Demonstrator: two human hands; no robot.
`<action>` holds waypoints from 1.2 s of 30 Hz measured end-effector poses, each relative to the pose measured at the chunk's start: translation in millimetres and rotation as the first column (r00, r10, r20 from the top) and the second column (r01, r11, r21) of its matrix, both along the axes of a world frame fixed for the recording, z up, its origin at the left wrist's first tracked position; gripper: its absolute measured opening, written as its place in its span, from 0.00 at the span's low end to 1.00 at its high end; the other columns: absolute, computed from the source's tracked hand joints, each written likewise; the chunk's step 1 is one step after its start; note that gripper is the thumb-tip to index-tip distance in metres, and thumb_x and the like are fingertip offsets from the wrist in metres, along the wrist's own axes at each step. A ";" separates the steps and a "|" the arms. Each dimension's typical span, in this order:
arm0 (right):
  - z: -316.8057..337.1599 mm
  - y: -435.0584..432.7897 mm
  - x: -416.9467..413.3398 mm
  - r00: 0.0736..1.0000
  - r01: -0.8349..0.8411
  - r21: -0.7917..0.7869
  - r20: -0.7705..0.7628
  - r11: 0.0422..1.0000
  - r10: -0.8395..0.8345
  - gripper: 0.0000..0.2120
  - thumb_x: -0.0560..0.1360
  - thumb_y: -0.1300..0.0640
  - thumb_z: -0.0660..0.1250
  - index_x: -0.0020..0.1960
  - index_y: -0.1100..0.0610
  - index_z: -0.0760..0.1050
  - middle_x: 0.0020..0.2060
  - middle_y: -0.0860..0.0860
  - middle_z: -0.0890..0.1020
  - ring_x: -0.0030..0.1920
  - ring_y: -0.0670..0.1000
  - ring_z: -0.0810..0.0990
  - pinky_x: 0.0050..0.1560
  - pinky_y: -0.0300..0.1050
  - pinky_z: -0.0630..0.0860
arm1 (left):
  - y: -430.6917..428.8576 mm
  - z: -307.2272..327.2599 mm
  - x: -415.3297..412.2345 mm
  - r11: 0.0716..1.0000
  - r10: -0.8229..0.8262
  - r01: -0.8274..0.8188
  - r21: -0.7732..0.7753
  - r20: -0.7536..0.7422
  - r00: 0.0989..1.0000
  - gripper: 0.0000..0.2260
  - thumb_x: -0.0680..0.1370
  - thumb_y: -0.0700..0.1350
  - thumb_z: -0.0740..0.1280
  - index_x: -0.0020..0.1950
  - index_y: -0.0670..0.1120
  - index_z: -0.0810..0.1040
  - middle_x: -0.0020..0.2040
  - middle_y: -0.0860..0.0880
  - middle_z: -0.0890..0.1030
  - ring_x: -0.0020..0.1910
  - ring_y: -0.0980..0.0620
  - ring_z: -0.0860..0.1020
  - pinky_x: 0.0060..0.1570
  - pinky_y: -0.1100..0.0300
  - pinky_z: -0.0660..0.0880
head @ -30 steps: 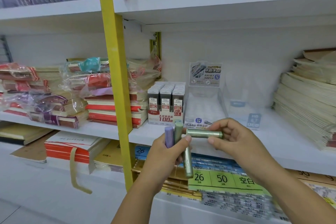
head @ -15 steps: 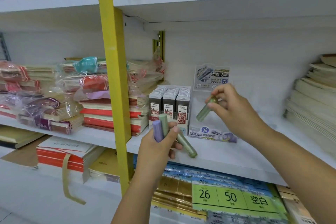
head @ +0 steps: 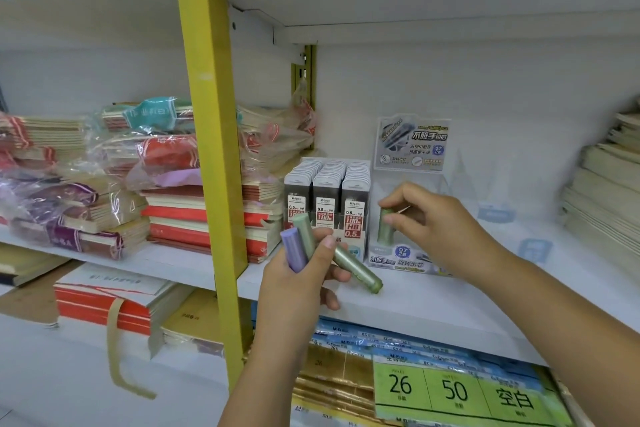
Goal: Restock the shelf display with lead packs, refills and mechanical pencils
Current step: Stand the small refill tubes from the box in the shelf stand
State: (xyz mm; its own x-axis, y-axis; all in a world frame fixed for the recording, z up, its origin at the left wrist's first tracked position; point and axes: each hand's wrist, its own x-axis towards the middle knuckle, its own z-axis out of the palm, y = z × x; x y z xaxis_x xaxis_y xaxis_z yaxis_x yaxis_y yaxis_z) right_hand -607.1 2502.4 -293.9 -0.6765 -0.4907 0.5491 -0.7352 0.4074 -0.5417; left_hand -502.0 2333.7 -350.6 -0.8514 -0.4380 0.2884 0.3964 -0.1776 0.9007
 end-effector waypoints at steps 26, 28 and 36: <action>6.0 8.8 45.0 0.974 0.071 -0.594 0.215 0.802 0.073 0.06 0.74 0.54 0.71 0.48 0.50 0.76 0.38 0.47 0.85 0.36 0.45 0.84 0.32 0.37 0.77 | 31.6 14.5 -1.2 0.983 -0.111 0.127 -0.129 0.120 0.987 0.07 0.80 0.50 0.67 0.53 0.48 0.79 0.39 0.52 0.86 0.28 0.56 0.76 0.24 0.65 0.70; 6.6 14.3 38.4 0.995 0.067 -0.589 0.100 0.806 -0.010 0.06 0.74 0.53 0.70 0.48 0.44 0.74 0.41 0.43 0.84 0.41 0.45 0.83 0.35 0.36 0.78 | 28.4 12.7 -2.5 0.982 -0.087 0.111 -0.154 0.158 0.984 0.14 0.79 0.58 0.66 0.46 0.48 0.81 0.30 0.52 0.79 0.25 0.56 0.71 0.24 0.66 0.67; -9.0 22.7 18.8 0.988 0.155 -0.170 0.050 0.973 -0.148 0.07 0.78 0.49 0.63 0.49 0.42 0.64 0.45 0.43 0.82 0.44 0.44 0.81 0.49 0.54 0.78 | 17.0 6.2 -4.0 0.986 -0.079 0.103 -0.133 0.176 0.981 0.08 0.81 0.49 0.63 0.45 0.48 0.77 0.32 0.48 0.78 0.26 0.54 0.69 0.24 0.63 0.66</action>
State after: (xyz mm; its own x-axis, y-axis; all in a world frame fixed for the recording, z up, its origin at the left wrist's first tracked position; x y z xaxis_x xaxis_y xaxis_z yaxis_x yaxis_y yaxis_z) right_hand -588.2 2525.1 -302.9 -0.7571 -0.2806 0.5900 -0.6504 0.4101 -0.6394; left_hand -506.0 2350.7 -344.4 -0.9277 -0.3216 0.1895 0.2235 -0.0719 0.9720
